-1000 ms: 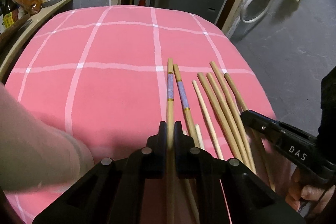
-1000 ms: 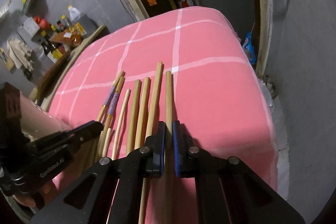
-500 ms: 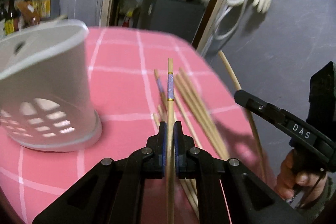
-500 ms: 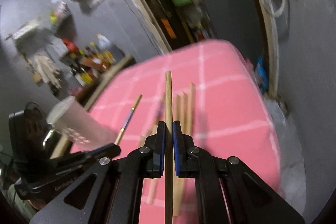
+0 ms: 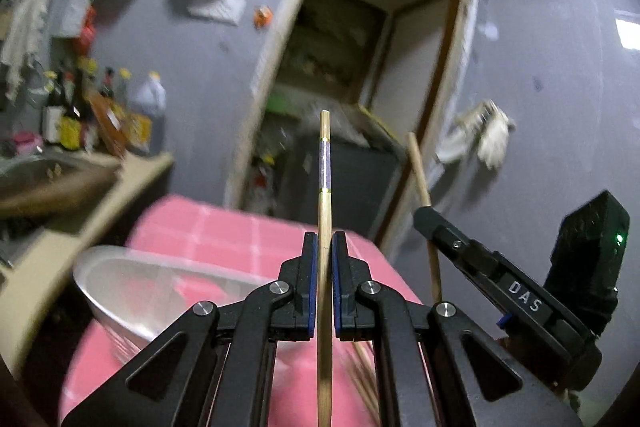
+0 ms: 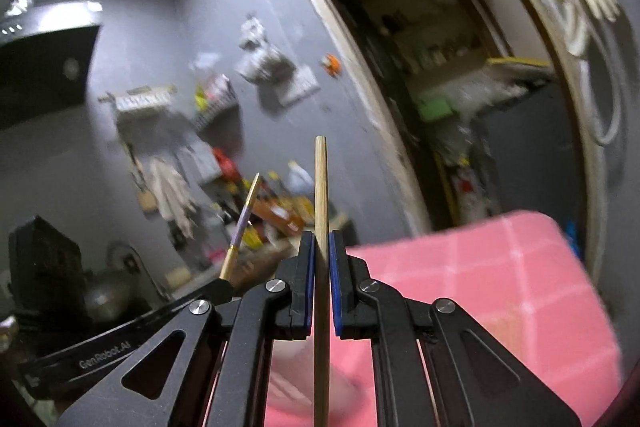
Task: Organize utensils
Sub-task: 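Lift both held chopsticks and lower them into the white caddy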
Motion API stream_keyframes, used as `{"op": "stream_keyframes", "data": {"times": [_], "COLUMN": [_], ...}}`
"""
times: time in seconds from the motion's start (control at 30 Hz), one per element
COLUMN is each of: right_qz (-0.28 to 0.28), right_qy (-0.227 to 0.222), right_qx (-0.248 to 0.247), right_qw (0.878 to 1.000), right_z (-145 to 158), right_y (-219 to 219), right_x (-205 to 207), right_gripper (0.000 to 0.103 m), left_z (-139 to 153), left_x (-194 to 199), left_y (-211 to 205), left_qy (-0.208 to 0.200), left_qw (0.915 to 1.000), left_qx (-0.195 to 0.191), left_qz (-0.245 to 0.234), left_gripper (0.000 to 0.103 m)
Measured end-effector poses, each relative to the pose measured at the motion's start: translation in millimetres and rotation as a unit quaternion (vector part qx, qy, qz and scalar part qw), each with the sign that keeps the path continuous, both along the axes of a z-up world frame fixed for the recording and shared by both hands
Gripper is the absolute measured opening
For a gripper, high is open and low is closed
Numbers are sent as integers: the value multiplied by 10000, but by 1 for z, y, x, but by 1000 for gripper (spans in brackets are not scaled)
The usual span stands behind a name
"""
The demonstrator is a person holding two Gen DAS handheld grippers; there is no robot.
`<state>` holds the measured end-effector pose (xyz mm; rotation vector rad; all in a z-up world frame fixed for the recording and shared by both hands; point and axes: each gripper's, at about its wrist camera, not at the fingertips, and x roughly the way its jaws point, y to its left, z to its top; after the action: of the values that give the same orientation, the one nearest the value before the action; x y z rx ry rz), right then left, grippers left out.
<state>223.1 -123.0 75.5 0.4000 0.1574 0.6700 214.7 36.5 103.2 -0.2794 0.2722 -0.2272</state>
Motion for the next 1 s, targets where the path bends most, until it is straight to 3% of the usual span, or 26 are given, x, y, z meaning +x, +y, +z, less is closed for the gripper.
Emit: {"op": "stream_keyframes", "data": {"times": [0.2,0.43,0.77,1.0], "right_qz": [-68,-574,-917,-1047], "right_qy": [-665,-1053,-1270,-1202], "right_qx": [350,370,372,302], "right_qw": [9971,9921,9870,9868], "right_z": [28,24,2,-9], "right_y": [45,61,63,64], "right_x": [19,23,31,35], "right_gripper": [5,5,5,5], "left_z": [11,6,-14,-28], "left_x": [16,30,29,28], "left_y": [71,129,136,126], "left_qy": [-532,-1000,-1333,-1318], "left_qw": [9953,9846,9716,9697], "left_qx": [-87,-519,-658,-549], "left_qz": [807,1337,1840,1985], "left_gripper": [4,4,4,4]}}
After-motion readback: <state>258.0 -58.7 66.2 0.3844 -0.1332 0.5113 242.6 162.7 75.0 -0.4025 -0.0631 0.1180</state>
